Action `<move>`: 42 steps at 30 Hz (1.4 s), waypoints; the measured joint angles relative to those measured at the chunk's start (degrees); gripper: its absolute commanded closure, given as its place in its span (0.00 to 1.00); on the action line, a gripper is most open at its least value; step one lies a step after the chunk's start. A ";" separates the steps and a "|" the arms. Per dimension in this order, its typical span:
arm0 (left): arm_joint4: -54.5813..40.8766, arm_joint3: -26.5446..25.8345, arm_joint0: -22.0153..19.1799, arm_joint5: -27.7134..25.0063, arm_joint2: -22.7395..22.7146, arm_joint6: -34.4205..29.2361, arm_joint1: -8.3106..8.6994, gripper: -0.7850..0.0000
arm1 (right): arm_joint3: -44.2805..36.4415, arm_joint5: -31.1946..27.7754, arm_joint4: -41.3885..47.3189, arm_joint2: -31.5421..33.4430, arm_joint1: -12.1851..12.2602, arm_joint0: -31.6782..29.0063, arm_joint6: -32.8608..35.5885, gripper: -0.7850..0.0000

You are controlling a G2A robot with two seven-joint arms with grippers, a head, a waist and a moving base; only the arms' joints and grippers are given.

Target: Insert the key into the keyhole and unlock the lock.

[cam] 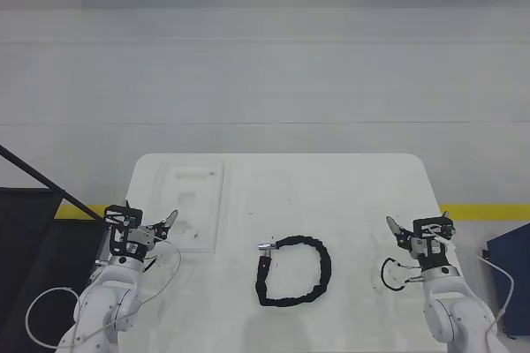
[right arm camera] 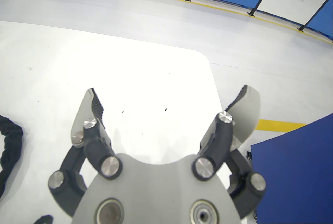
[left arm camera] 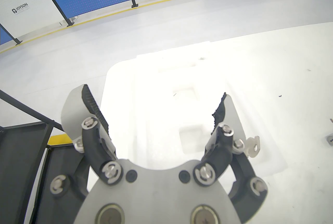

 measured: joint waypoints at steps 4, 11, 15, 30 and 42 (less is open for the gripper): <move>0.00 0.00 0.00 0.00 0.00 0.00 0.00 0.00 | 0.00 0.00 0.00 0.00 0.00 0.00 0.00 0.00; 0.28 -0.55 -0.02 0.20 -0.22 0.21 -0.03 0.00 | 0.00 0.00 0.00 0.00 0.00 0.00 0.00 0.00; 4.04 -1.89 0.26 -0.11 -0.77 0.30 0.09 0.00 | 0.00 0.00 0.00 0.00 0.00 0.00 0.00 0.00; -2.22 -12.62 -4.05 -12.72 -4.94 -25.41 0.94 0.00 | 0.00 0.00 0.00 0.00 0.00 0.00 0.00 0.00; 1.85 -13.94 -10.63 -25.34 -1.14 -43.39 2.06 0.00 | 0.00 0.00 0.00 0.00 0.00 0.00 0.00 0.00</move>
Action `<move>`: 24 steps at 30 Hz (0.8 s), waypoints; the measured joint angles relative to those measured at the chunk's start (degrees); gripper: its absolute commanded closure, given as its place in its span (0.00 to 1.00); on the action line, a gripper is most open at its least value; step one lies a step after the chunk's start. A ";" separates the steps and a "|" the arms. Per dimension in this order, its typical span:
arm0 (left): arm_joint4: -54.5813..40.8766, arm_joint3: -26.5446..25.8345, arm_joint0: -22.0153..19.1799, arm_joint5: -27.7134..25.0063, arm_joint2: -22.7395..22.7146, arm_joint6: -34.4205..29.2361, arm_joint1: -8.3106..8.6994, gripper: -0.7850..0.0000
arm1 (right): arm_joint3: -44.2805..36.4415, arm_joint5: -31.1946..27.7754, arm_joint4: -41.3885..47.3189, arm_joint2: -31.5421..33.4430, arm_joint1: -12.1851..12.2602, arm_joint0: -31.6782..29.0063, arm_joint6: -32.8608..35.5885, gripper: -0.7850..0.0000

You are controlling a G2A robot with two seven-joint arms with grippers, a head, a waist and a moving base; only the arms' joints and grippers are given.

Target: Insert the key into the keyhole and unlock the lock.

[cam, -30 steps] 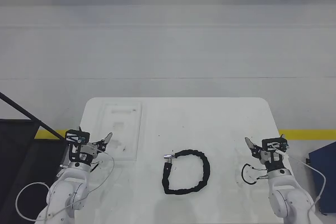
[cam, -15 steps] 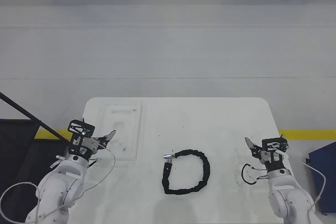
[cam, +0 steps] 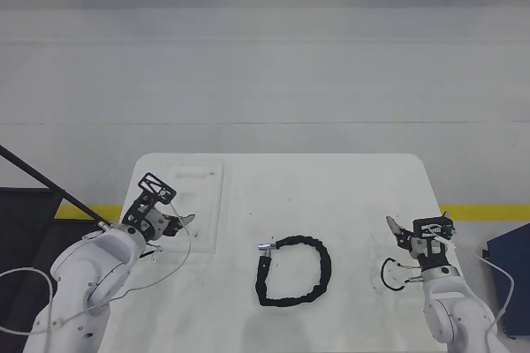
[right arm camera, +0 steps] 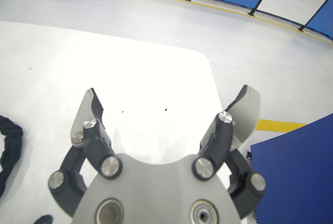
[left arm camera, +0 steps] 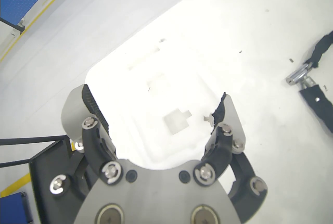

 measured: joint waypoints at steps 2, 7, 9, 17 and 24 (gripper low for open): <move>0.63 -0.40 -0.82 -1.48 0.54 -2.28 0.15 0.00 | 0.00 0.00 0.00 0.00 0.00 0.00 0.00 0.00; -0.99 -1.34 -3.08 1.08 2.09 -9.12 0.07 0.00 | 0.00 0.00 0.00 0.00 0.00 0.00 0.00 0.00; -2.92 -1.89 -4.11 2.40 3.05 -13.15 0.00 0.00 | 0.00 0.00 0.00 0.00 0.00 0.00 0.00 0.00; -5.35 -2.30 -8.14 9.06 7.69 -24.85 -0.38 0.00 | 0.00 0.00 0.00 0.00 0.00 0.00 0.00 0.00; -0.73 -3.05 -9.70 7.77 13.14 -25.44 -0.46 0.00 | 0.00 0.00 0.00 0.00 0.00 0.00 0.00 0.00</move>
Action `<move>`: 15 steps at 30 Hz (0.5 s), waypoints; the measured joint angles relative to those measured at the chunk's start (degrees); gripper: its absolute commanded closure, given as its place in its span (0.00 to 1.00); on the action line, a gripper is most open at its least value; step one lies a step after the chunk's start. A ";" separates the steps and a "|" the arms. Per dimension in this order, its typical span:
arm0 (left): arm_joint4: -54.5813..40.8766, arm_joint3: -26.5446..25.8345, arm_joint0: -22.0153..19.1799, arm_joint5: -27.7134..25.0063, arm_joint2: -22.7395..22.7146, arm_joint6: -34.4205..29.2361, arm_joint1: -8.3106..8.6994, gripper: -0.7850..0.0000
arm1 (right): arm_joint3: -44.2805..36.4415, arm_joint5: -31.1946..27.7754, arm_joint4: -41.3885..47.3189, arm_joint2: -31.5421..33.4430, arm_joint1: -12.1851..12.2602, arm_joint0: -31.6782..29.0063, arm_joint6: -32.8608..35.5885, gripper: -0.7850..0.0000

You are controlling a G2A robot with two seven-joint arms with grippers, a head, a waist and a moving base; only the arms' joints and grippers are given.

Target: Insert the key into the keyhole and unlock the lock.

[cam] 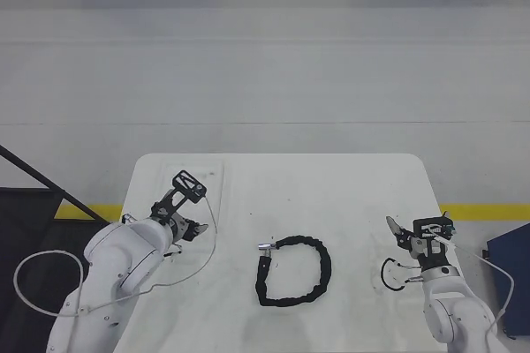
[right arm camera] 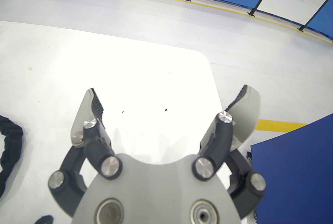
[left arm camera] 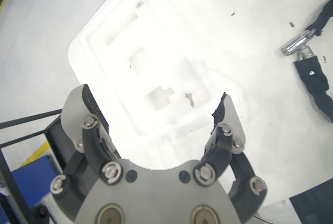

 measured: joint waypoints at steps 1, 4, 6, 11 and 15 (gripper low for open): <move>0.04 -0.15 -0.23 -0.05 0.51 0.11 -0.03 0.00 | 0.00 0.00 0.00 0.00 0.00 0.00 0.00 0.00; 0.17 -0.29 -0.81 0.33 1.96 0.09 -0.14 0.00 | 0.00 0.00 0.00 0.00 0.00 0.00 0.00 0.00; 0.32 -0.16 -1.01 0.45 2.87 -0.32 -0.20 0.00 | 0.00 0.00 0.00 0.00 0.00 0.00 0.00 0.00; 3.04 1.24 -0.35 -0.26 3.86 -1.91 -0.04 0.00 | 0.00 0.00 0.00 0.00 0.00 0.00 0.00 0.00; 5.90 2.21 1.41 -0.44 3.49 -3.74 0.21 0.00 | 0.00 0.00 0.00 0.00 0.00 0.00 0.00 0.00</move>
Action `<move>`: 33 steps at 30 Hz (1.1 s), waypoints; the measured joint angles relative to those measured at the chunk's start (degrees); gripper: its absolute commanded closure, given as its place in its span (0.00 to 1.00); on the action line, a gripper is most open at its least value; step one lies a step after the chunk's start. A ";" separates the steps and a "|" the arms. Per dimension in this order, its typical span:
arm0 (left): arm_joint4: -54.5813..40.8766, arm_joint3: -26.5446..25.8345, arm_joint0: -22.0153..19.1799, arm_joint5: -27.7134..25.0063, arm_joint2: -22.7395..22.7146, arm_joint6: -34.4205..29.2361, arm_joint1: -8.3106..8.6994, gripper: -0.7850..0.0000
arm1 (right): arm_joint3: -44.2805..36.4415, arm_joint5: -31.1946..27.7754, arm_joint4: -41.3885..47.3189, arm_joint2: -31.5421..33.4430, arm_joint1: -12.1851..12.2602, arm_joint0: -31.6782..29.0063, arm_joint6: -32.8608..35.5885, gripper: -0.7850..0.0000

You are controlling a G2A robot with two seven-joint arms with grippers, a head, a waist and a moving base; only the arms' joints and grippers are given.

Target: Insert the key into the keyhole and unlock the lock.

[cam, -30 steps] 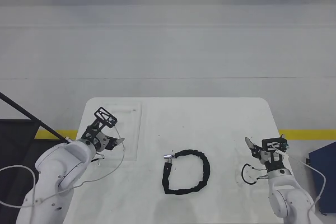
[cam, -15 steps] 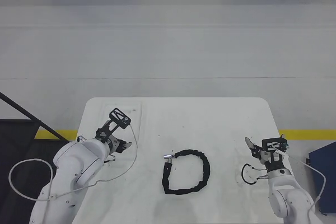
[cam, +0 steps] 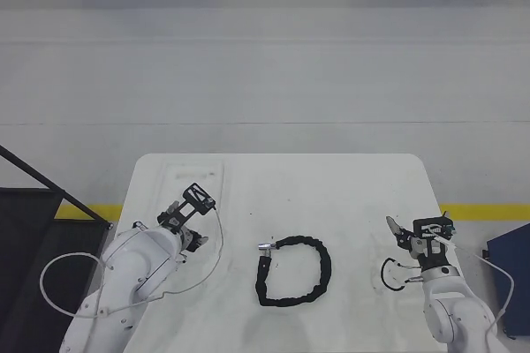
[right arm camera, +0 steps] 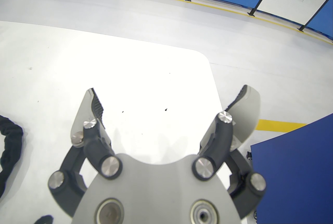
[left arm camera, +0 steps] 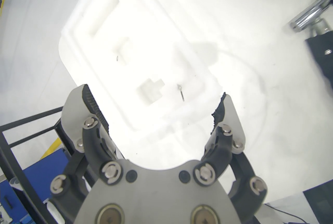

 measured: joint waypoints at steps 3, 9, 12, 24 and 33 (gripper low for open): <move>-0.40 -0.43 0.62 -0.48 -0.07 0.56 0.04 0.00 | 0.00 0.00 0.00 0.00 0.00 0.00 0.00 0.00; -1.78 -1.07 -0.21 -0.28 0.00 1.06 -0.03 0.00 | 0.00 0.00 0.00 0.00 0.00 0.00 0.00 0.00; -2.02 -1.11 -0.28 -0.81 0.49 0.50 -0.03 0.00 | 0.00 0.00 0.00 0.00 0.00 0.00 0.00 0.00; -1.85 1.55 -0.89 -1.31 1.38 0.02 0.00 0.55 | 0.00 0.00 0.00 0.00 0.00 0.00 0.00 0.00; -1.63 4.95 -3.19 -1.49 2.86 1.48 -0.18 0.95 | 0.00 0.00 0.00 0.00 0.00 0.00 0.00 0.00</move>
